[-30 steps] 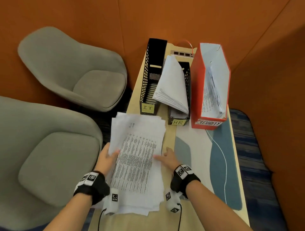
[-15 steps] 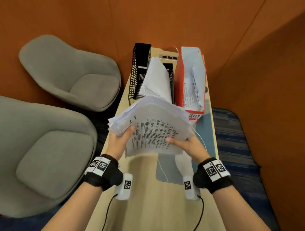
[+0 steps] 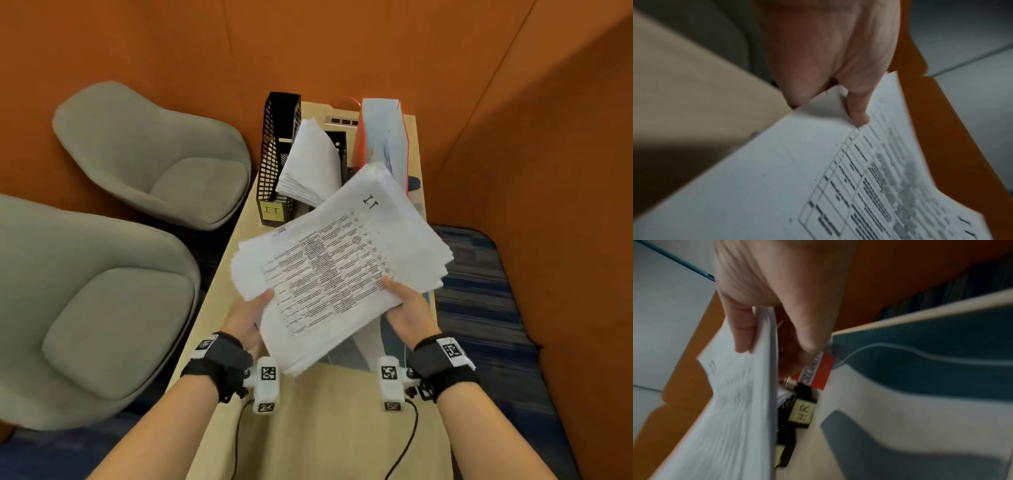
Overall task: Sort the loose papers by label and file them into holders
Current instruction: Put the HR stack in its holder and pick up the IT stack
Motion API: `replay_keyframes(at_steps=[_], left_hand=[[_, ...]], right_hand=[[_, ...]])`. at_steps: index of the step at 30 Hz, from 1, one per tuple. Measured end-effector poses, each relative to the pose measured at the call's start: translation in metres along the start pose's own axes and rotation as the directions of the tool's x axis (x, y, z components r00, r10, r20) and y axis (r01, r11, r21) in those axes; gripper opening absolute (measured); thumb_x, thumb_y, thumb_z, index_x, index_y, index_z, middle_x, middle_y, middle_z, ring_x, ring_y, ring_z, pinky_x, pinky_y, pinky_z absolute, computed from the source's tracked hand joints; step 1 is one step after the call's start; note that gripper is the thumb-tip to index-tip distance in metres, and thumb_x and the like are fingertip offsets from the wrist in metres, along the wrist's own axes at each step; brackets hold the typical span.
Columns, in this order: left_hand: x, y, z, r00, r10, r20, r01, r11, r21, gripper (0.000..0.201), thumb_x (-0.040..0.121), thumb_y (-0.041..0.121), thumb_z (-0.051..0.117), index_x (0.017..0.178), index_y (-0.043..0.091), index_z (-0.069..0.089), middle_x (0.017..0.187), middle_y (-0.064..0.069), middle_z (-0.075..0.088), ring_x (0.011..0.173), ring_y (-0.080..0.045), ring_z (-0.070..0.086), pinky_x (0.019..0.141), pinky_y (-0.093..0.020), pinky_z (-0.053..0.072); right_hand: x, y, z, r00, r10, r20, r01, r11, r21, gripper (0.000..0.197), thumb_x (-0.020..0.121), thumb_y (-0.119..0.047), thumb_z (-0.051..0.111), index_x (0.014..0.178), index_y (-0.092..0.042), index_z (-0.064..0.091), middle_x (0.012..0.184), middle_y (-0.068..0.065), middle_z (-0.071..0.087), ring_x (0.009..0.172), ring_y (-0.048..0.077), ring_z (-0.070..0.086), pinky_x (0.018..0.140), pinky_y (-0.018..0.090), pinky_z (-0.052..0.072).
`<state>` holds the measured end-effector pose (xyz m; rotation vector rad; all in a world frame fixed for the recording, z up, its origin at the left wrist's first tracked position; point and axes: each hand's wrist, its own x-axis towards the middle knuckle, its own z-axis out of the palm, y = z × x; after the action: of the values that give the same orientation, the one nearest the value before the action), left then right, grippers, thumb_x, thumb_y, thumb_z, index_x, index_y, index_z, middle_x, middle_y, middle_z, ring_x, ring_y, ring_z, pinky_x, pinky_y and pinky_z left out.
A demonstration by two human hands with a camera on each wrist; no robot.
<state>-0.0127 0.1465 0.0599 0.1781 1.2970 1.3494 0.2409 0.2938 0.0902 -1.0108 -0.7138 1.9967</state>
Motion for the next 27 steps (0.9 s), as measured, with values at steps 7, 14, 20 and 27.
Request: replay_keyframes(at_steps=[7, 14, 20, 27], left_hand=[[-0.031, 0.047, -0.036, 0.948, 0.311, -0.065, -0.281, 0.915, 0.29, 0.033, 0.088, 0.006, 0.059, 0.121, 0.009, 0.059, 0.118, -0.009, 0.067, 0.106, -0.026, 0.064, 0.094, -0.042, 0.048], [-0.02, 0.026, -0.063, 0.942, 0.336, -0.004, -0.296, 0.835, 0.464, 0.043, 0.066, 0.028, 0.065, 0.109, 0.024, 0.063, 0.114, 0.002, 0.065, 0.106, -0.014, 0.058, 0.091, -0.028, 0.043], [-0.004, -0.006, -0.063, 0.889, 0.419, -0.183, -0.322, 0.857, 0.402, 0.021, 0.077, -0.008, 0.048, 0.076, 0.01, 0.057, 0.086, -0.006, 0.06, 0.083, -0.018, 0.053, 0.071, -0.025, 0.039], [0.013, 0.034, -0.063, 0.845, 0.52, -0.127, -0.453, 0.821, 0.347, 0.01, 0.065, 0.004, 0.049, 0.068, 0.014, 0.049, 0.072, -0.001, 0.047, 0.067, -0.008, 0.045, 0.066, -0.025, 0.033]], right_hand=[[-0.006, -0.014, -0.049, 0.996, 0.069, 0.049, -0.02, 0.759, -0.651, 0.031, 0.082, -0.006, 0.071, 0.111, -0.012, 0.064, 0.118, 0.013, 0.068, 0.101, 0.023, 0.069, 0.081, 0.027, 0.056], [-0.018, 0.02, -0.046, 0.987, 0.018, 0.159, 0.087, 0.774, -0.627, 0.04, 0.079, 0.003, 0.072, 0.115, -0.013, 0.064, 0.116, 0.004, 0.067, 0.1, 0.004, 0.065, 0.081, 0.016, 0.051], [-0.024, 0.056, -0.054, 0.995, 0.004, 0.1, 0.053, 0.827, -0.56, 0.047, 0.074, 0.015, 0.06, 0.115, -0.007, 0.058, 0.119, 0.005, 0.063, 0.111, 0.019, 0.057, 0.091, 0.026, 0.043], [-0.02, 0.044, -0.016, 0.982, -0.186, -0.021, 0.146, 0.831, -0.536, 0.025, 0.077, -0.016, 0.074, 0.102, -0.01, 0.074, 0.109, 0.011, 0.071, 0.107, 0.03, 0.064, 0.099, 0.047, 0.046]])
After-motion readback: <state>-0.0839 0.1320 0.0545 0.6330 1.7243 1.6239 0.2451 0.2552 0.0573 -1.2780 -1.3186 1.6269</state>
